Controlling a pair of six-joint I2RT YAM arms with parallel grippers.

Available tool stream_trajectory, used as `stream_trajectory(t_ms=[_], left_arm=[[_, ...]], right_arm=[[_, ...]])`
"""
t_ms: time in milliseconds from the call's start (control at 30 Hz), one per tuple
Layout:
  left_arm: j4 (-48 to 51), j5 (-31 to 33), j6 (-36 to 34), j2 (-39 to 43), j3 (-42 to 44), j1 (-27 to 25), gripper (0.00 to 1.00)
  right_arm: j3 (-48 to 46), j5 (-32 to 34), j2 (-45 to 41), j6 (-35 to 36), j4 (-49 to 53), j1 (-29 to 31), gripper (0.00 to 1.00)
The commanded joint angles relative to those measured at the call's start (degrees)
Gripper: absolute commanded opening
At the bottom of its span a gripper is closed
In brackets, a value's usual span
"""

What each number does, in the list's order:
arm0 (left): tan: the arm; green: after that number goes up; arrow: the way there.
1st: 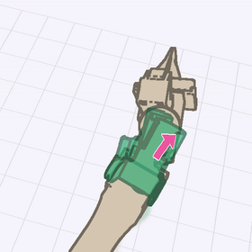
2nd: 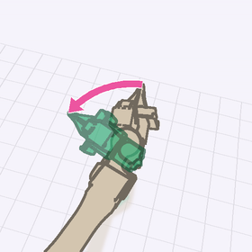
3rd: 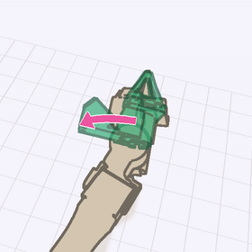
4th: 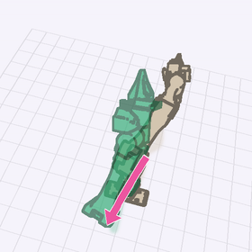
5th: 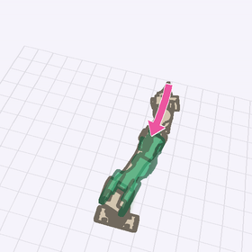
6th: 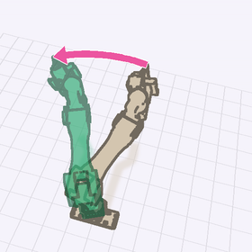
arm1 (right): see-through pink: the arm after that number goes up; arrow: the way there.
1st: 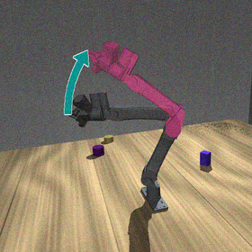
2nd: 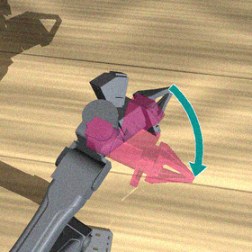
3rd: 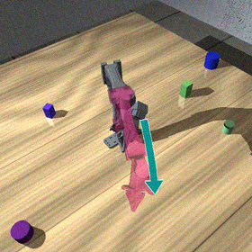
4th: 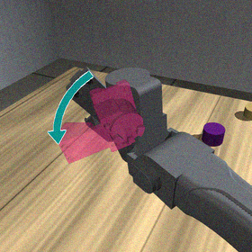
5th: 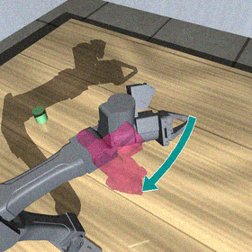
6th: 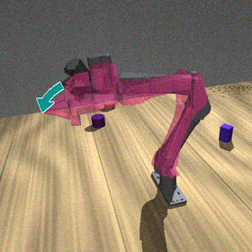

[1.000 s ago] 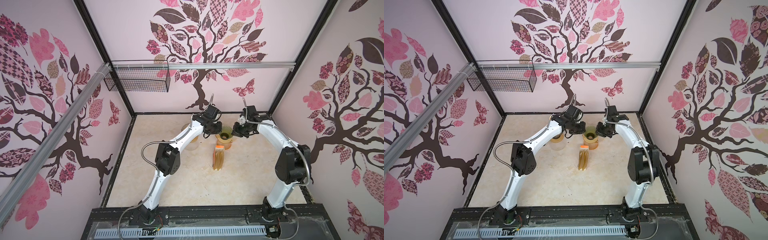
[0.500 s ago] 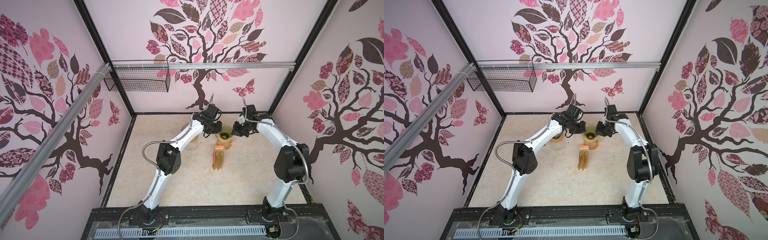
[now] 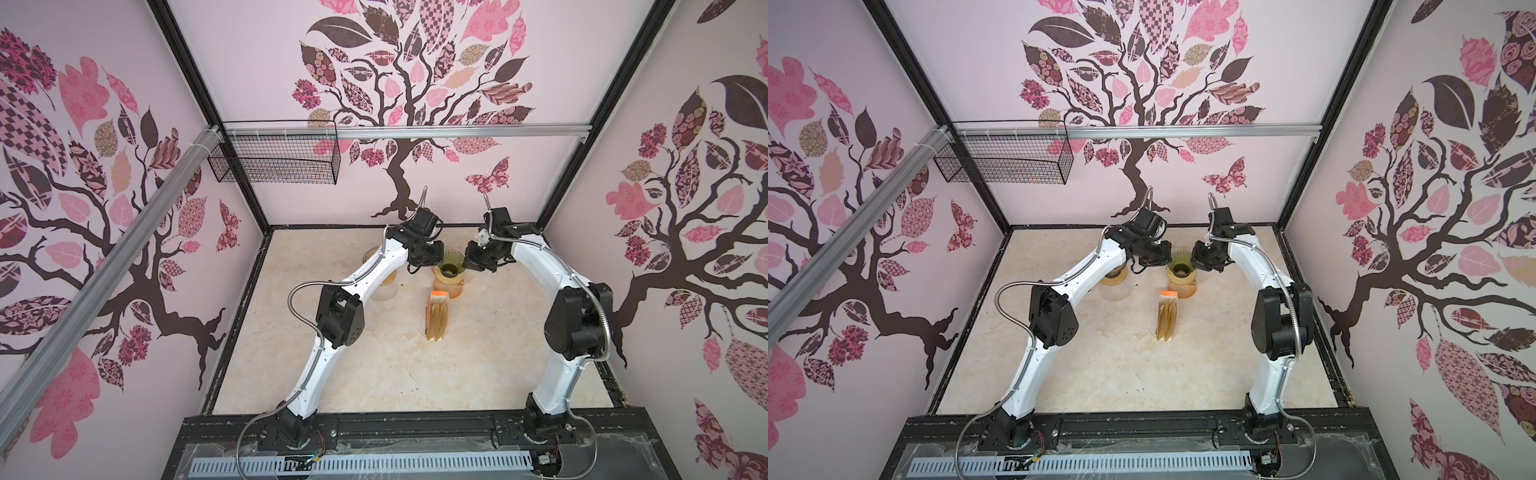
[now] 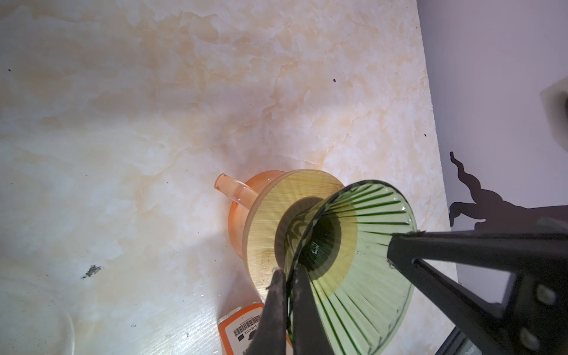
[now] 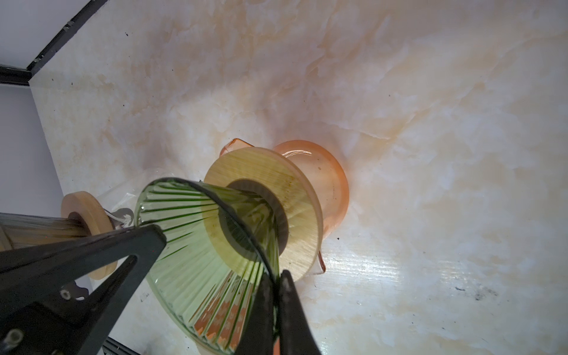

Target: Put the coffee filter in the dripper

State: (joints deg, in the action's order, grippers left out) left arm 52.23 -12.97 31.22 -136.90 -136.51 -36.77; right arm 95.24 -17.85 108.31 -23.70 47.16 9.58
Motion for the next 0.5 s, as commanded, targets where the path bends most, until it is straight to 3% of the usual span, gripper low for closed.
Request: stream_trajectory(t_ms=[0, 267, 467], left_arm=[[7.23, 0.49, -4.04, -4.89, -0.07, -0.68, 0.00], [7.27, -0.73, -3.82, -6.80, 0.32, -0.89, 0.00], [6.40, -0.33, -3.50, -2.81, -1.71, -0.61, 0.00]], right_arm=[[-2.36, 5.14, 6.04, 2.43, 2.77, 0.19, 0.00], [-4.70, 3.86, 7.04, 2.07, 0.93, 0.19, 0.00], [-2.65, 3.08, 3.66, 1.99, 1.69, 0.19, 0.00]])
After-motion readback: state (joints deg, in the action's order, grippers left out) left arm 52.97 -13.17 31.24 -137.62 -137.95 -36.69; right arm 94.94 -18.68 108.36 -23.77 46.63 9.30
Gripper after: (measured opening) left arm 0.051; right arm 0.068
